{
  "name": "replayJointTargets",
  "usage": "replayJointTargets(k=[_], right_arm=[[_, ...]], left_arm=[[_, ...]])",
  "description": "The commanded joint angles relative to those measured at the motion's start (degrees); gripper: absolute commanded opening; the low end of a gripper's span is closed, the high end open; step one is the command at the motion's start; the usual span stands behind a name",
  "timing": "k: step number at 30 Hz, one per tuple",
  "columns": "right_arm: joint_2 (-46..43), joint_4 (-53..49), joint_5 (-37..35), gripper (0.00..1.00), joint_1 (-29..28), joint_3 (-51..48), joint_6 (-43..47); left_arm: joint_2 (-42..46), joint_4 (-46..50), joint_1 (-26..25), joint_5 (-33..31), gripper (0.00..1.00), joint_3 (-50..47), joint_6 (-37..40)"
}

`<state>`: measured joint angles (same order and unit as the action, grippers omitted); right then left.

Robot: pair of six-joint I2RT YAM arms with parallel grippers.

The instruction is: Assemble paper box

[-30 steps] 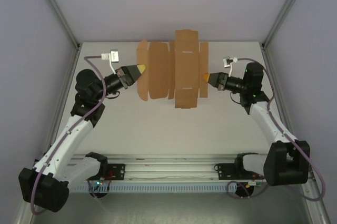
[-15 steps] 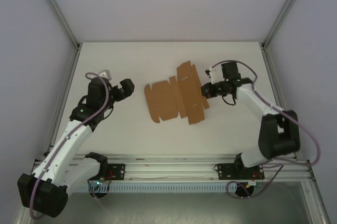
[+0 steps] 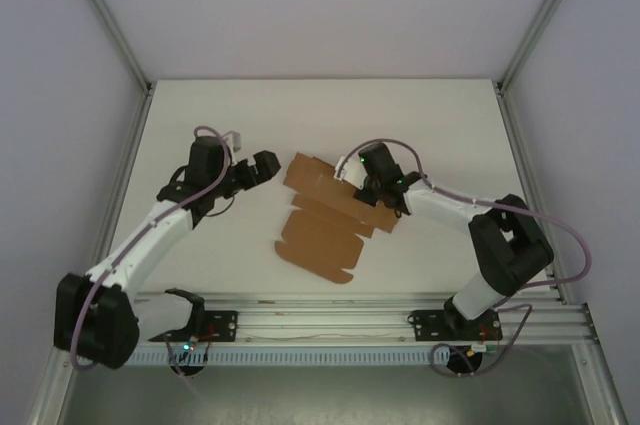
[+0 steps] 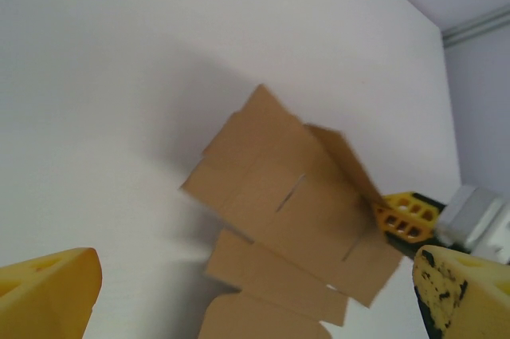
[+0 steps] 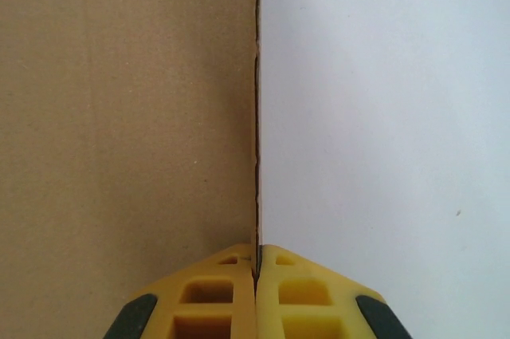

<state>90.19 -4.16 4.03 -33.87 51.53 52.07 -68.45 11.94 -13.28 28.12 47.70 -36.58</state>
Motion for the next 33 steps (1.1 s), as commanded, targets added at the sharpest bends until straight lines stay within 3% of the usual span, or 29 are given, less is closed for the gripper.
replayJointTargets(k=[1, 5, 14, 16, 19, 28, 33], right_arm=[[-2.83, 10.16, -6.25, 0.02, -2.17, -0.70, 5.48], [-2.22, 15.52, -9.91, 0.01, -4.09, -2.40, 8.87], [-2.46, 13.78, -10.59, 0.00, -4.18, -0.89, 8.09], [-2.00, 13.17, -11.50, 0.00, -4.27, -0.61, 7.76], [-2.30, 14.00, -11.54, 0.00, -4.20, -0.74, 6.52], [-1.85, 13.55, -14.05, 0.00, -4.20, -0.46, 5.32], [-2.89, 16.11, -12.35, 0.00, -4.20, -1.43, 3.54]], left_arm=[[-5.16, -5.17, -1.06, 7.37, 1.00, 7.69, -0.96], [-14.67, -3.23, -2.92, 10.33, 0.95, 17.12, 1.07], [-31.19, 3.18, -3.92, 17.72, 0.74, 30.77, 6.07], [-32.89, 1.82, -4.30, 21.35, 0.71, 31.13, 6.03], [-34.75, 2.30, -4.61, 21.83, 0.70, 32.01, 6.39], [-34.40, 1.33, -6.27, 24.37, 0.52, 30.38, 6.64], [-34.38, -5.86, -6.86, 25.61, 0.52, 27.65, 0.60]])
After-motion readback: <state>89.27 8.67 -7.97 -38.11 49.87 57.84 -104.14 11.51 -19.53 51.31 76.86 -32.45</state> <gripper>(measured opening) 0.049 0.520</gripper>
